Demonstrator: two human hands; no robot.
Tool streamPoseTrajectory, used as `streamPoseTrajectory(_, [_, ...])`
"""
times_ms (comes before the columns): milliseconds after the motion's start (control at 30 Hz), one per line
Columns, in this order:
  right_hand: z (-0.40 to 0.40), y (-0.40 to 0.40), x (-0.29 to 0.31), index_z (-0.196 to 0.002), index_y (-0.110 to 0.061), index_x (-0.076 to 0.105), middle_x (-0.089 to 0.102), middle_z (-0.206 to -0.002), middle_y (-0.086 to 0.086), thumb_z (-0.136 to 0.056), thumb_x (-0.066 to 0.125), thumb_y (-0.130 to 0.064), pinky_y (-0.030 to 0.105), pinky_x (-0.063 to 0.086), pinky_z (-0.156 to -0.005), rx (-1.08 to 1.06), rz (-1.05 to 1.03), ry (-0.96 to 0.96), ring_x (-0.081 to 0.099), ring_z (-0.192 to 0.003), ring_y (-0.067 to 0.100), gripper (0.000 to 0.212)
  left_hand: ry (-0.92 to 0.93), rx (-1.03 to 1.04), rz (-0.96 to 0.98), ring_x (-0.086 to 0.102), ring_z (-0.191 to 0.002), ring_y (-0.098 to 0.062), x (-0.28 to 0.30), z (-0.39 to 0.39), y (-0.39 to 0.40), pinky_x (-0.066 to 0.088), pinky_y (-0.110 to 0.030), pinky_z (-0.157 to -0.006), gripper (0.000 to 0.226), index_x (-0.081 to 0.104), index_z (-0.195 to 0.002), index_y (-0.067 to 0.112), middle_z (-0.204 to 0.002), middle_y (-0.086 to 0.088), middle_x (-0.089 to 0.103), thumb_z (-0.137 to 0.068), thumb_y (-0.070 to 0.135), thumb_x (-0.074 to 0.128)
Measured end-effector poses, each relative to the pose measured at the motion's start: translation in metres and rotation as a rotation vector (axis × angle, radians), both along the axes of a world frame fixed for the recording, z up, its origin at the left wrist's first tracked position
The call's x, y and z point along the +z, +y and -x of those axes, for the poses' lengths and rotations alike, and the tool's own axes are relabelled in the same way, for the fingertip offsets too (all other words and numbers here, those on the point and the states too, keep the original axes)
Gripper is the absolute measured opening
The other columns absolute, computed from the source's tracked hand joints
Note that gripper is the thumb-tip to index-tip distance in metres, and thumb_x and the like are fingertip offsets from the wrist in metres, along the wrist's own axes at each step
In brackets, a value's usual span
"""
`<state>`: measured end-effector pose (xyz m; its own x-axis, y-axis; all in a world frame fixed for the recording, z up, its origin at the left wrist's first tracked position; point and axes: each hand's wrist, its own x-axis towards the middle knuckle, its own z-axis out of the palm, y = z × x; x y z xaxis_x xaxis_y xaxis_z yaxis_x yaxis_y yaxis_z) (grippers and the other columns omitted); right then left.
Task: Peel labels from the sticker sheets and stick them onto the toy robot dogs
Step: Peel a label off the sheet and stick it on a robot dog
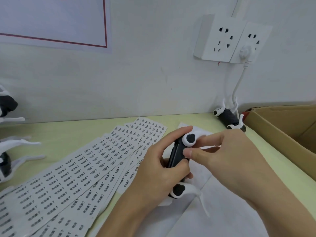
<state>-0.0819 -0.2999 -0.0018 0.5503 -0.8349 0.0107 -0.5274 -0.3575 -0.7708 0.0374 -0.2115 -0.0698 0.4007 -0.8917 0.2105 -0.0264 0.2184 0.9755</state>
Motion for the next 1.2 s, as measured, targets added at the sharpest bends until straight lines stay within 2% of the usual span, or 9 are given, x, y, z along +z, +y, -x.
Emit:
streamPoseTrajectory(200, [0.000, -0.001, -0.002, -0.060, -0.037, 0.078, 0.072, -0.071, -0.018, -0.072, 0.084, -0.025, 0.012, 0.038, -0.054, -0.073, -0.059, -0.044, 0.062, -0.074, -0.011, 0.018, -0.030, -0.013, -0.007, 0.072, -0.072, -0.021, 0.001, 0.001, 0.001, 0.060, -0.032, -0.073, 0.061, 0.063, -0.123, 0.053, -0.101, 0.003, 0.074, -0.080, 0.011, 0.057])
streamPoseTrajectory(333, [0.006, -0.004, 0.001, -0.064, -0.041, 0.078, 0.071, -0.074, -0.025, -0.077, 0.081, -0.025, 0.019, 0.040, -0.061, -0.006, -0.129, -0.063, 0.067, -0.080, -0.001, 0.021, -0.019, -0.008, -0.014, 0.073, -0.070, -0.021, 0.002, 0.001, 0.000, 0.058, -0.029, -0.069, 0.062, 0.064, -0.122, 0.054, -0.103, 0.008, 0.074, -0.078, 0.011, 0.055])
streamPoseTrajectory(433, [0.008, -0.003, 0.004, -0.072, -0.042, 0.080, 0.073, -0.079, -0.027, -0.078, 0.079, -0.032, 0.016, 0.040, -0.064, 0.080, -0.170, -0.052, 0.065, -0.079, -0.010, 0.011, -0.006, -0.009, -0.015, 0.071, -0.070, -0.020, 0.002, 0.001, -0.001, 0.057, -0.028, -0.069, 0.060, 0.063, -0.122, 0.053, -0.101, 0.006, 0.074, -0.078, 0.013, 0.056])
streamPoseTrajectory(533, [0.005, -0.003, 0.001, -0.074, -0.038, 0.080, 0.067, -0.067, -0.034, -0.074, 0.083, -0.034, 0.006, 0.041, -0.053, 0.048, -0.147, -0.056, 0.057, -0.069, -0.024, 0.005, -0.004, -0.011, -0.011, 0.071, -0.070, -0.020, 0.002, 0.001, 0.000, 0.057, -0.028, -0.069, 0.059, 0.062, -0.123, 0.053, -0.097, 0.002, 0.074, -0.080, 0.014, 0.058])
streamPoseTrajectory(667, [-0.002, -0.001, -0.005, -0.072, -0.030, 0.074, 0.063, -0.067, -0.025, -0.077, 0.083, -0.032, 0.009, 0.035, -0.049, -0.056, -0.089, -0.013, 0.058, -0.058, -0.012, 0.010, -0.029, -0.012, -0.014, 0.071, -0.072, -0.020, 0.001, 0.000, 0.001, 0.061, -0.036, -0.074, 0.063, 0.061, -0.125, 0.053, -0.098, -0.009, 0.073, -0.079, 0.012, 0.057])
streamPoseTrajectory(767, [-0.006, 0.003, -0.008, -0.069, -0.030, 0.071, 0.064, -0.061, -0.019, -0.078, 0.082, -0.025, 0.004, 0.037, -0.040, -0.081, -0.031, -0.017, 0.058, -0.056, -0.015, 0.015, -0.016, -0.014, -0.008, 0.070, -0.074, -0.018, 0.001, 0.000, 0.001, 0.056, -0.027, -0.069, 0.063, 0.062, -0.127, 0.049, -0.101, -0.008, 0.073, -0.078, 0.010, 0.055])
streamPoseTrajectory(967, [0.001, 0.000, -0.006, -0.066, -0.039, 0.077, 0.064, -0.062, -0.037, -0.078, 0.081, -0.026, -0.003, 0.037, -0.050, 0.024, -0.121, -0.116, 0.060, -0.068, -0.019, 0.018, 0.018, -0.014, 0.002, 0.069, -0.069, -0.015, 0.002, 0.000, 0.001, 0.054, -0.022, -0.067, 0.062, 0.063, -0.123, 0.050, -0.100, -0.001, 0.074, -0.077, 0.010, 0.056])
streamPoseTrajectory(1133, [0.000, -0.003, -0.007, -0.067, -0.034, 0.080, 0.061, -0.053, -0.035, -0.077, 0.082, -0.018, -0.004, 0.035, -0.049, 0.015, -0.178, -0.172, 0.053, -0.058, -0.028, 0.018, 0.019, -0.019, -0.008, 0.070, -0.069, -0.020, 0.002, 0.000, 0.001, 0.054, -0.024, -0.066, 0.062, 0.064, -0.122, 0.051, -0.090, -0.001, 0.074, -0.076, 0.010, 0.056])
streamPoseTrajectory(1200, [0.002, -0.004, -0.007, -0.067, -0.037, 0.080, 0.066, -0.059, -0.031, -0.078, 0.081, -0.017, 0.002, 0.044, -0.059, 0.034, -0.216, -0.174, 0.059, -0.066, -0.023, 0.024, 0.020, -0.021, -0.009, 0.070, -0.069, -0.020, 0.002, 0.000, 0.002, 0.053, -0.024, -0.065, 0.062, 0.064, -0.121, 0.051, -0.091, 0.001, 0.074, -0.076, 0.009, 0.056])
